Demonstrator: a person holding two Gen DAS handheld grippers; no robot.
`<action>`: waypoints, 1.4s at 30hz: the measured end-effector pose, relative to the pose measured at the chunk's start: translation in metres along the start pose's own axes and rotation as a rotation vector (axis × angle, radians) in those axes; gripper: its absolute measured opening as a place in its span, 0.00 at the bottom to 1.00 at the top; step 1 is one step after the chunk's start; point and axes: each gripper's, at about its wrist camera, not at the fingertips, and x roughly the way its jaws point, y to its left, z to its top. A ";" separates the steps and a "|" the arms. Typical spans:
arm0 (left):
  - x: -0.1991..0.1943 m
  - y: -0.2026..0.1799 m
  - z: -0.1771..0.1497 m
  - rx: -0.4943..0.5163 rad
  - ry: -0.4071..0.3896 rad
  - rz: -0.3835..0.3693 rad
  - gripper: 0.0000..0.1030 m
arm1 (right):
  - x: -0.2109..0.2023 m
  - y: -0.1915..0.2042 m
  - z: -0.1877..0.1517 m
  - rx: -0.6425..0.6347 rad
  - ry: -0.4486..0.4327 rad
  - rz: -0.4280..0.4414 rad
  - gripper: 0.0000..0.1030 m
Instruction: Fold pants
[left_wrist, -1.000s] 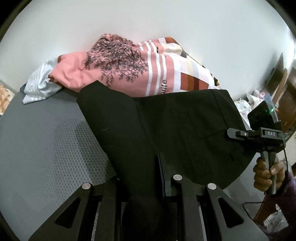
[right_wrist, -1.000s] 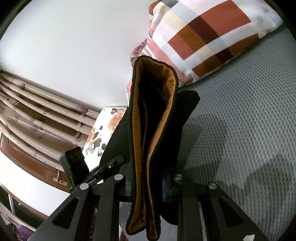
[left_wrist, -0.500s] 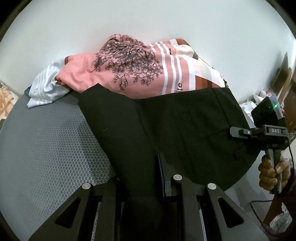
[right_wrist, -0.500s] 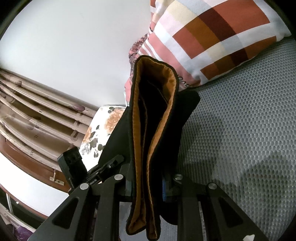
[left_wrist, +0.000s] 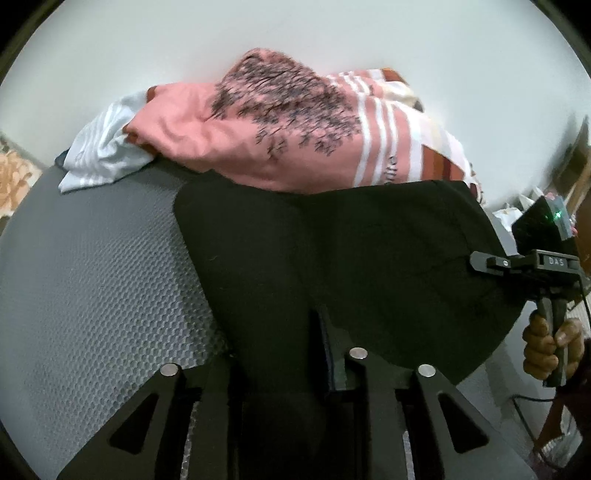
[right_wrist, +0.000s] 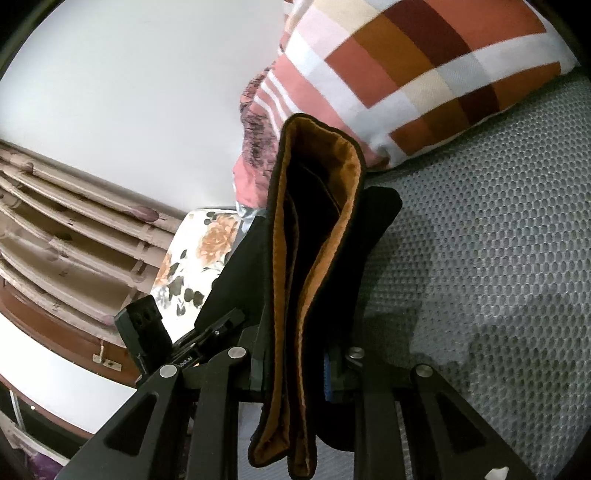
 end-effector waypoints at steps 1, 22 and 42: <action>0.002 0.004 -0.002 -0.017 0.001 0.011 0.34 | 0.000 -0.003 -0.001 0.009 -0.001 -0.005 0.18; -0.011 0.016 -0.022 -0.060 -0.048 0.373 0.89 | -0.042 0.008 -0.023 -0.081 -0.197 -0.307 0.37; -0.143 -0.095 -0.014 0.089 -0.351 0.443 0.93 | -0.073 0.145 -0.122 -0.440 -0.258 -0.378 0.73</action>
